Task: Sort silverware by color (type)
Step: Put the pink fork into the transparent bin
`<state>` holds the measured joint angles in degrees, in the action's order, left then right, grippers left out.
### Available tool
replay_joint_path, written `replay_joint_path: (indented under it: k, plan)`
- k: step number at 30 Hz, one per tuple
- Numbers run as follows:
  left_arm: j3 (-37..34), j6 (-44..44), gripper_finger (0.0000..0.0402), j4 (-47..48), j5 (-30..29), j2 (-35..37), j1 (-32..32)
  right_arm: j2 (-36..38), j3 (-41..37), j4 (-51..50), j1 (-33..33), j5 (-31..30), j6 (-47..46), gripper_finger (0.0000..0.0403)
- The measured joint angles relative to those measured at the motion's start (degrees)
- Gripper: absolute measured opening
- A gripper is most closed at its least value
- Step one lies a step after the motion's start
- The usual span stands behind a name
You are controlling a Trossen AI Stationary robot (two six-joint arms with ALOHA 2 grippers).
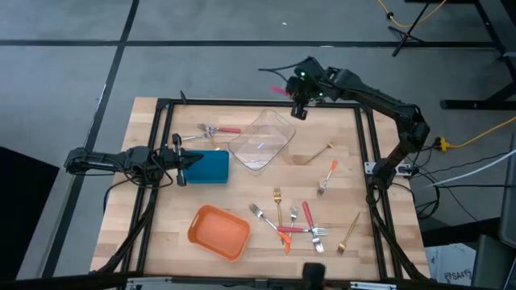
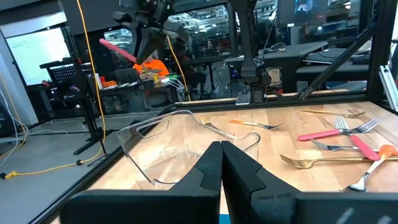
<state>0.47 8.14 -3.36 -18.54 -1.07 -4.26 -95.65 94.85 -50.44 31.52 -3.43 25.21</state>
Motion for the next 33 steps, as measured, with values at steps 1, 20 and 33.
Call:
replay_joint_path:
  k: [1, 20, 33]
  plan:
    - [0.00, 0.00, 0.0000, 0.00, -0.01, 0.01, -0.01, -0.15, 0.00, 1.02, -0.89, 0.24, 1.23, 0.0021]
    - [-0.01, -0.04, 0.0000, 0.00, -0.03, -0.01, 0.00, -11.34, 0.02, 7.85, -13.71, 2.00, 12.62, 0.0021]
    - [-0.02, -0.07, 0.0000, 0.00, -0.03, 0.00, 0.01, -20.25, 0.02, 6.94, -14.28, 4.44, 12.88, 0.0021]
